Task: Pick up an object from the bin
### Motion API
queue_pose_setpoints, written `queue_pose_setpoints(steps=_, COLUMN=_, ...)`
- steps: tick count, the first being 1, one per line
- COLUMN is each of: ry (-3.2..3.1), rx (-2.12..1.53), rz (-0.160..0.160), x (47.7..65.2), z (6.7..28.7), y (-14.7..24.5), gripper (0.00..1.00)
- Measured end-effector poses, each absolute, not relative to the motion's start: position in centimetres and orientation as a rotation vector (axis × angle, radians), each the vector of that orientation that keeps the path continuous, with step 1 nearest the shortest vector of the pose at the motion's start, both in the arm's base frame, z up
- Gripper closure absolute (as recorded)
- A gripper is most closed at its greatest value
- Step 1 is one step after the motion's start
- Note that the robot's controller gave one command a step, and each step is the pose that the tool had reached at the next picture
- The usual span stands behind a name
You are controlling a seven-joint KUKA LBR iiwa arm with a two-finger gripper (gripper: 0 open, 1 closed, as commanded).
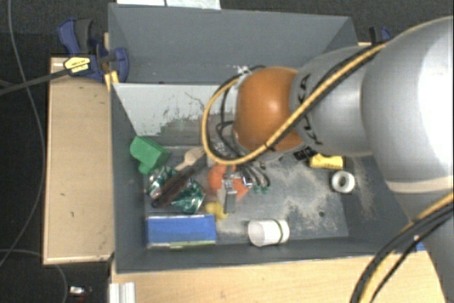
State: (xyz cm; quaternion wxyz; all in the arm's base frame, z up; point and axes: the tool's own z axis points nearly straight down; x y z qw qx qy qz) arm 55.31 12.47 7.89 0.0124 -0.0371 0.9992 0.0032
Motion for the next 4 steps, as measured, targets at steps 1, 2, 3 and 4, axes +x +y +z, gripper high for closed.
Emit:
queue_pose_setpoints(steps=1, ry=3.114, rx=0.13, rz=0.013, x=56.9, z=7.7, y=11.1, gripper=0.0)
queue_pose_setpoints(steps=2, ry=3.117, rx=-0.029, rz=0.01, x=55.5, z=7.2, y=8.5, gripper=1.0)
queue_pose_setpoints(steps=3, ry=3.117, rx=-0.029, rz=0.01, x=55.5, z=7.2, y=8.5, gripper=1.0)
queue_pose_setpoints(steps=4, ry=3.103, rx=-0.245, rz=0.014, x=57.9, z=7.3, y=5.0, gripper=1.0)
